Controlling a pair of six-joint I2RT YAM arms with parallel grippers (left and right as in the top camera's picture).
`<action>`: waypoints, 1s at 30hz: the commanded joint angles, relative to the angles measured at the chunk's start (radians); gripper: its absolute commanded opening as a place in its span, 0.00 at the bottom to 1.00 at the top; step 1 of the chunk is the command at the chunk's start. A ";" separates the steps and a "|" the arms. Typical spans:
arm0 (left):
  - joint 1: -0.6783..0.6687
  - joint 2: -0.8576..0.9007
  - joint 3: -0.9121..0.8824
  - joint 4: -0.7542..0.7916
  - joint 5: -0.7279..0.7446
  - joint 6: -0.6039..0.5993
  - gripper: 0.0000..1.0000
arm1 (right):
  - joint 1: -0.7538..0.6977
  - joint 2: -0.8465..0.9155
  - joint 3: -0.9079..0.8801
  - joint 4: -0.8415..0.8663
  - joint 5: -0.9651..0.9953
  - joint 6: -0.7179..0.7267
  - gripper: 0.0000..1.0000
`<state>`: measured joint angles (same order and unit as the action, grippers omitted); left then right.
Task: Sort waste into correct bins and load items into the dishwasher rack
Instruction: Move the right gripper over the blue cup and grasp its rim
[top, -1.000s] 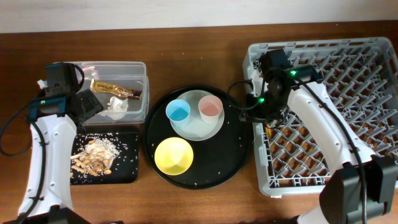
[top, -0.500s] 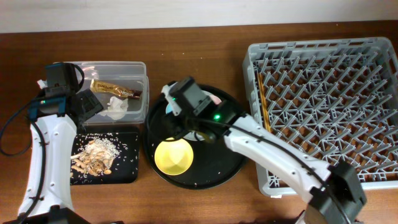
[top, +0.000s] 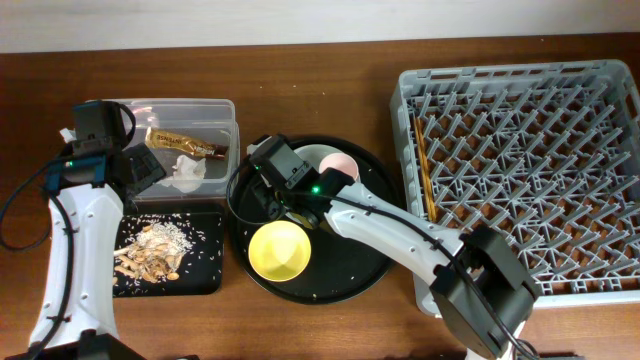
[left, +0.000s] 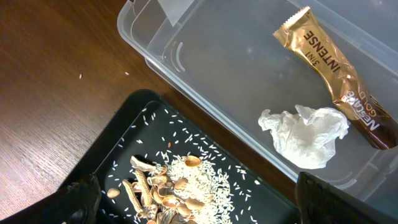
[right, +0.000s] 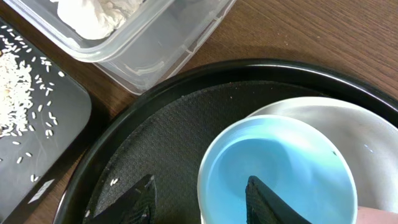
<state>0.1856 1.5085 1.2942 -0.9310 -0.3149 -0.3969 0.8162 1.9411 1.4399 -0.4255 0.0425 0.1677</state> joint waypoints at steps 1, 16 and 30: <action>0.002 -0.017 0.013 0.002 -0.007 0.008 0.99 | 0.002 0.031 0.005 0.012 0.019 -0.012 0.45; 0.002 -0.017 0.013 0.002 -0.007 0.008 0.99 | 0.002 0.031 0.005 -0.043 0.019 -0.011 0.24; 0.002 -0.017 0.013 0.002 -0.007 0.008 0.99 | 0.002 0.045 0.003 -0.068 0.023 -0.023 0.17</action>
<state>0.1856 1.5085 1.2942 -0.9310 -0.3149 -0.3969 0.8162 1.9656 1.4399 -0.4892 0.0528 0.1493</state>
